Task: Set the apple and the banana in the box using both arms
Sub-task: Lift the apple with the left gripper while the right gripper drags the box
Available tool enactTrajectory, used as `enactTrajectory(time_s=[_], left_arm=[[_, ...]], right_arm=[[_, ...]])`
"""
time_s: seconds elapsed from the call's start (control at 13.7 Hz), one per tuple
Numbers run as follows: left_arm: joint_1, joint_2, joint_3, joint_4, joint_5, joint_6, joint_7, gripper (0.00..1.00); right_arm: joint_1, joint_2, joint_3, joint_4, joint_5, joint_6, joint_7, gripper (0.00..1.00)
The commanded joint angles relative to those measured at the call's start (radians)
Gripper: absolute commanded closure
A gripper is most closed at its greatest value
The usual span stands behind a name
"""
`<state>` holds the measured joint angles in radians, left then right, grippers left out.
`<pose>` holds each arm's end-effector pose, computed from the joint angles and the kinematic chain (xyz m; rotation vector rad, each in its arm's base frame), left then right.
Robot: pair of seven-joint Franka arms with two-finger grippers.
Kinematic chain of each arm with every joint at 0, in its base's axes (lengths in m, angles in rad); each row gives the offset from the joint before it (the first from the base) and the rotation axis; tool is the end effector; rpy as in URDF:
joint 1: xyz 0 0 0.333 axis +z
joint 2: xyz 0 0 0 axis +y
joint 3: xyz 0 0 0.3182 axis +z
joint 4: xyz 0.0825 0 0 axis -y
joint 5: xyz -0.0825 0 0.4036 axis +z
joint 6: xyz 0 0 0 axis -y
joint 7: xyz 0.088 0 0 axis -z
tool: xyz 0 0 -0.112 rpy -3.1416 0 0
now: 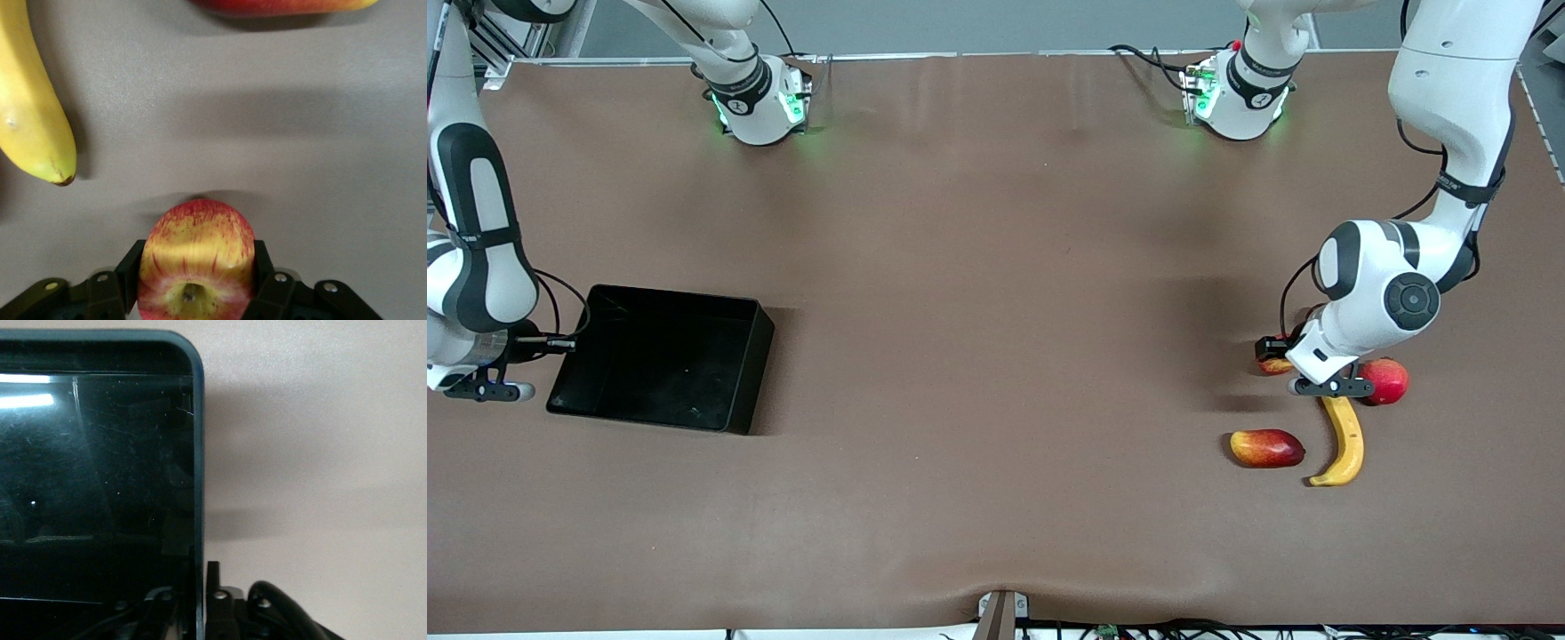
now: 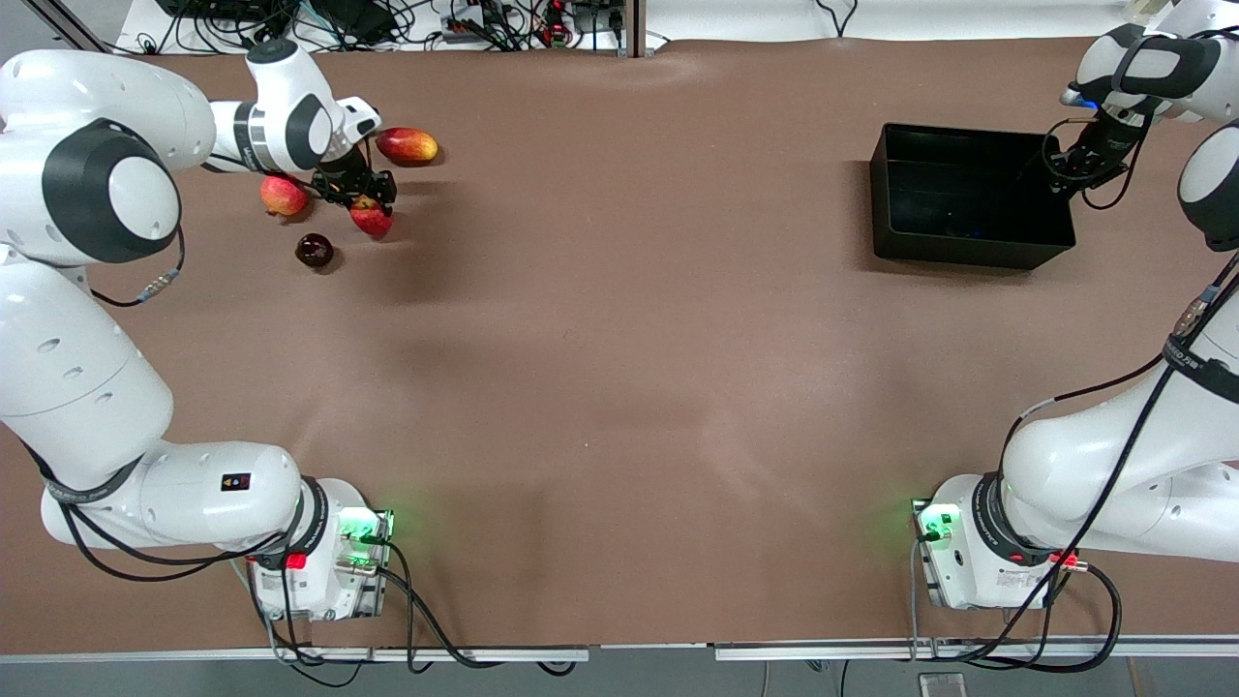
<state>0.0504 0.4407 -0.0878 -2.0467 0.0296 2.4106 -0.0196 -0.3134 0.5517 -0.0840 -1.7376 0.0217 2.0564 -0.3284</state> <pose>0.6004 -0.0222 0.1981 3.1223 -0.0525 -0.1176 0.6059 -0.2491 0.2290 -3.0636 0.1135 0.3472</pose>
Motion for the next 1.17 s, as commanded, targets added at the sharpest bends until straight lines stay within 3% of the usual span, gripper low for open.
enactTrajectory(time_s=[0.0,0.44,0.8,1.09], left_arm=[[0.002,-0.075,-0.023,0.029,0.016,-0.108,0.007,1.0],[0.0,-0.197,-0.059,0.092,0.015,-0.238,-0.016,1.0],[0.0,-0.215,-0.145,0.25,0.015,-0.448,-0.123,1.0],[-0.003,-0.208,-0.239,0.336,0.015,-0.487,-0.262,1.0]], right_arm=[[-0.013,-0.03,0.015,-0.007,-0.005,-0.016,-0.038,1.0],[0.023,-0.036,0.027,0.189,0.014,-0.323,-0.031,1.0],[0.176,-0.069,0.027,0.225,0.136,-0.453,0.008,1.0],[0.371,-0.085,0.03,0.225,0.204,-0.447,0.25,1.0]])
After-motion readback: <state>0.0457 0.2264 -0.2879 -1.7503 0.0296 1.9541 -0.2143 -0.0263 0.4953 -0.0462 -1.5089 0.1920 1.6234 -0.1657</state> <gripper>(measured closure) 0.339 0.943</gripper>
